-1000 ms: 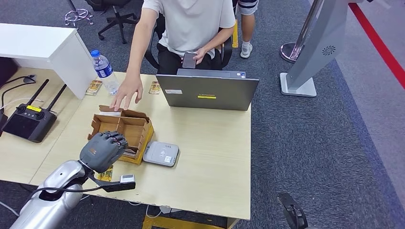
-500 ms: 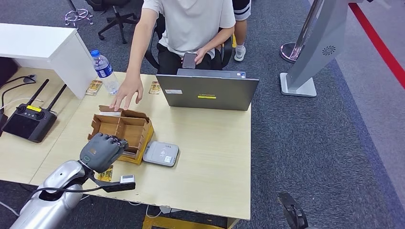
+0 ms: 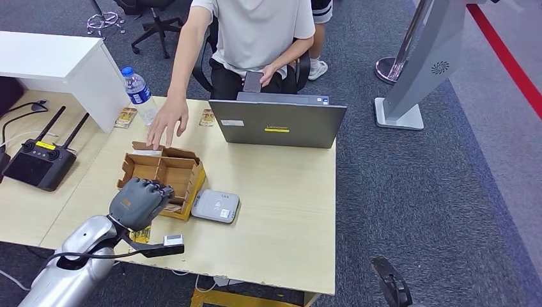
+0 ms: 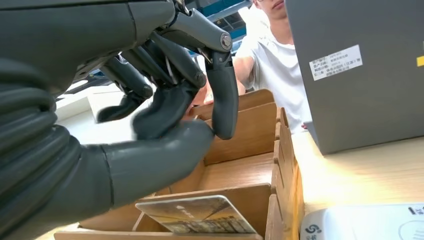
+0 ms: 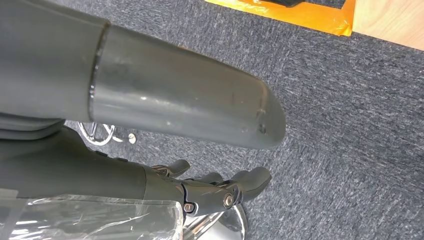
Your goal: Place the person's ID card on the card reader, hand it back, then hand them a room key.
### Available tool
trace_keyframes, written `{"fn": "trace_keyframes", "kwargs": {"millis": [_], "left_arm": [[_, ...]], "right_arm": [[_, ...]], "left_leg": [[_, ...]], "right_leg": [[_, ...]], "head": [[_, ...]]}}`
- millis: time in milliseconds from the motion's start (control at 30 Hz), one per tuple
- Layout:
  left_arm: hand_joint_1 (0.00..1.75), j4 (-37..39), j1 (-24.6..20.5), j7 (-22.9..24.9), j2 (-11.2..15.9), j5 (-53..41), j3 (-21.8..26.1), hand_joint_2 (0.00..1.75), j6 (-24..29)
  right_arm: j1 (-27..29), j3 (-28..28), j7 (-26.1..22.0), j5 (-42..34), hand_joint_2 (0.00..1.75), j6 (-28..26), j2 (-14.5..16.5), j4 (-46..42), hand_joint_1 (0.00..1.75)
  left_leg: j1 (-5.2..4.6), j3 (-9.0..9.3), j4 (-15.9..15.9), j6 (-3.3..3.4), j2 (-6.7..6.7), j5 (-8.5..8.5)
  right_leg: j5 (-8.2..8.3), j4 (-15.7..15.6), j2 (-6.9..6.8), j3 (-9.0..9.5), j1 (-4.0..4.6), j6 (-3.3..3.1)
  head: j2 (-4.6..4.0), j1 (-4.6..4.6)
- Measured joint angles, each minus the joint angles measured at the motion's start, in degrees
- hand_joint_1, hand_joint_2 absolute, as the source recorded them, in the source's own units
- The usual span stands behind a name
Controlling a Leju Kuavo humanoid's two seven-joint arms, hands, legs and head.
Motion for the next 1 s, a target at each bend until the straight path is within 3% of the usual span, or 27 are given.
{"fn": "trace_keyframes", "kwargs": {"millis": [167, 667, 1000], "left_arm": [[0.0, -0.2, 0.3, -1.8, -0.4, 0.6, 0.0, 1.75, 2.1], [0.0, -3.9, 3.2, -4.2, -0.5, 2.6, 0.0, 1.75, 1.5], [0.0, -4.1, 3.2, -1.7, 0.3, 1.7, 0.0, 1.75, -1.6]], "right_arm": [[-0.1, 0.0, 0.0, 0.1, 0.0, 0.0, 0.0, 0.0, 0.0], [-0.4, 0.0, 0.0, 0.2, 0.0, 0.0, 0.0, 0.0, 0.0], [-0.4, 0.0, 0.0, 0.2, 0.0, 0.0, 0.0, 0.0, 0.0]], "left_leg": [[0.0, 0.0, 0.0, 0.0, 0.0, 0.0], [0.0, 0.0, 0.0, 0.0, -0.01, 0.0], [0.0, 0.0, 0.0, 0.0, -0.01, 0.0]], "right_leg": [[0.0, 0.0, 0.0, 0.0, 0.0, 0.0], [0.0, 0.0, -0.01, 0.01, 0.0, 0.0], [0.0, 0.0, -0.01, 0.0, 0.0, 0.0]], "head": [[0.0, 0.01], [0.0, -0.01], [0.0, -0.01]]}}
